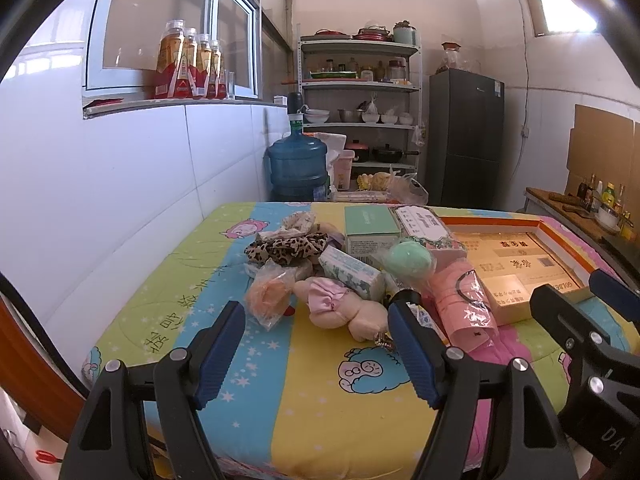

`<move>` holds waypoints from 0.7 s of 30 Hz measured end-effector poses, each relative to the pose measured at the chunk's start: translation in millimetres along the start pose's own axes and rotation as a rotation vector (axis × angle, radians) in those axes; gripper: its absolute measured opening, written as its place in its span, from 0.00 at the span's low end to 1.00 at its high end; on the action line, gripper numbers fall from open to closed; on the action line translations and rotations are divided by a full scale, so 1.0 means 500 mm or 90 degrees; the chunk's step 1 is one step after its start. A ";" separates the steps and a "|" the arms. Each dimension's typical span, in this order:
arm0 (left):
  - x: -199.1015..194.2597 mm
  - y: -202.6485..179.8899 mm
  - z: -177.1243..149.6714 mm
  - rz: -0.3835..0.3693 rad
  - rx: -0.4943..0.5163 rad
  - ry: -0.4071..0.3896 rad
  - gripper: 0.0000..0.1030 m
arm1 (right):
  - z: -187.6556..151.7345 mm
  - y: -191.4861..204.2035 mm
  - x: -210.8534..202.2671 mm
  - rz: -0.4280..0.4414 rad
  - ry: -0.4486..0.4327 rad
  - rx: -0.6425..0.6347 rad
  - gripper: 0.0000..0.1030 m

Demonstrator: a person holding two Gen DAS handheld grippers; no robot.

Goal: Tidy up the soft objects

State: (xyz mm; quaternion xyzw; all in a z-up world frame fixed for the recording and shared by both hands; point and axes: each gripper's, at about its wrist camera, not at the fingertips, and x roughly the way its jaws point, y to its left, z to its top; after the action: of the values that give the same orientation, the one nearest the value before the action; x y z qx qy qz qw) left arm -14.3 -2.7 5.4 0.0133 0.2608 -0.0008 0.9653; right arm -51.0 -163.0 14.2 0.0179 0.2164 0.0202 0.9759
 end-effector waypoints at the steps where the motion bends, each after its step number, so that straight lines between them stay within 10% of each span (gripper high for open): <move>1: 0.000 0.001 0.000 -0.001 -0.001 0.000 0.72 | -0.001 0.000 0.001 0.001 0.000 0.000 0.83; 21: 0.008 -0.006 -0.007 0.004 0.003 0.003 0.72 | -0.002 0.003 0.002 0.004 0.001 0.000 0.83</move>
State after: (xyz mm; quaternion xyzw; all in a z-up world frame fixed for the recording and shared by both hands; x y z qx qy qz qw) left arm -12.6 -5.5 0.4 0.0160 0.2631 0.0015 0.9646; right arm -50.4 -161.6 12.7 0.0188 0.2170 0.0236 0.9757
